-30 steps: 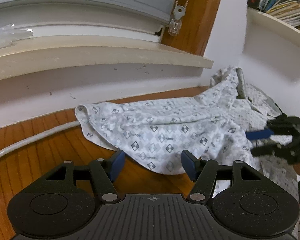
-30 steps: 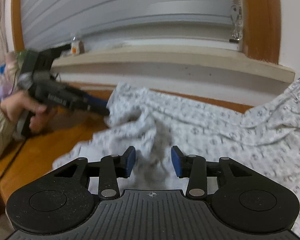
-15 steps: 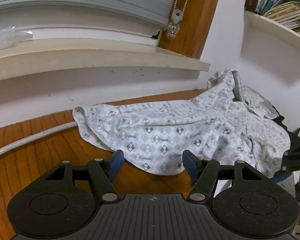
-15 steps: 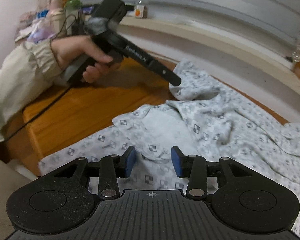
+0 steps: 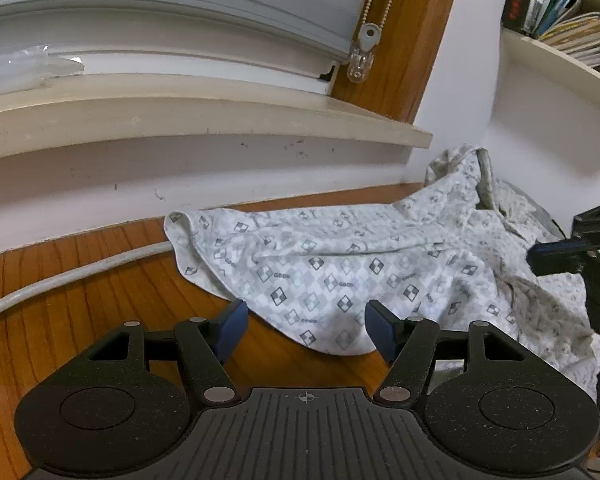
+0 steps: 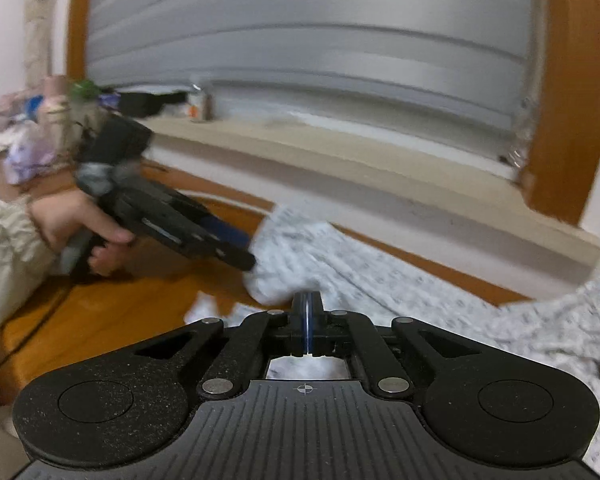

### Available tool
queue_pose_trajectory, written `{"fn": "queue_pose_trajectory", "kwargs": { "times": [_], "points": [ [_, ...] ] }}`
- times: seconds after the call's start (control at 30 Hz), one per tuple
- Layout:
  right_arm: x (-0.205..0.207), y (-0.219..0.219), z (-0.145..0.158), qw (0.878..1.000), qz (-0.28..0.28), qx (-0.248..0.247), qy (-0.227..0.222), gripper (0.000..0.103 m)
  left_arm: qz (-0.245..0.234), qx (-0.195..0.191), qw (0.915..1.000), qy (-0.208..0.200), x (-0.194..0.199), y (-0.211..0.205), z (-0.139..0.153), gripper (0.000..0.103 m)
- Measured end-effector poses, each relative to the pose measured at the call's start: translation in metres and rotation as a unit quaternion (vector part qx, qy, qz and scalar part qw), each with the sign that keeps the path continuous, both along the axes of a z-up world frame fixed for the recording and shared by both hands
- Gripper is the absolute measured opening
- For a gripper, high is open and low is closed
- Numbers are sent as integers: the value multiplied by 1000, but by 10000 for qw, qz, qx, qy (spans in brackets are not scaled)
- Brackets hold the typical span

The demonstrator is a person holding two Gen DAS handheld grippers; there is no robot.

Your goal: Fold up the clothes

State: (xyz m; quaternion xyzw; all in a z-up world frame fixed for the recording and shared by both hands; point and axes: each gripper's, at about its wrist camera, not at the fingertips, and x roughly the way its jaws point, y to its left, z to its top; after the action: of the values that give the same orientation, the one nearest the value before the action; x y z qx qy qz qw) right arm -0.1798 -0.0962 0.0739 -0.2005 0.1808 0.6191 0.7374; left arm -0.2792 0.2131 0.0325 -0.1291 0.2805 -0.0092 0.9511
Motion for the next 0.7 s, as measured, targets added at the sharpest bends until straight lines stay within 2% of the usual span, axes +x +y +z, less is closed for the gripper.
{"fn": "queue_pose_trajectory", "kwargs": {
  "times": [0.2,0.43,0.6,0.7],
  "points": [
    [-23,-11,-21,9989,272,-374,-25,5,7,22,10000,10,0,-1,-1,69],
    [-68,-27,-26,9939,570,-827,-457,9,38,9,10000,34,1,1,-2,69],
    [-100,-31,-27,9849,866,-1225,-866,17,38,16,10000,51,0,2,-2,69],
    [-117,-31,-32,9773,1105,-1455,-1075,26,19,42,10000,70,1,1,-2,69]
  ]
}}
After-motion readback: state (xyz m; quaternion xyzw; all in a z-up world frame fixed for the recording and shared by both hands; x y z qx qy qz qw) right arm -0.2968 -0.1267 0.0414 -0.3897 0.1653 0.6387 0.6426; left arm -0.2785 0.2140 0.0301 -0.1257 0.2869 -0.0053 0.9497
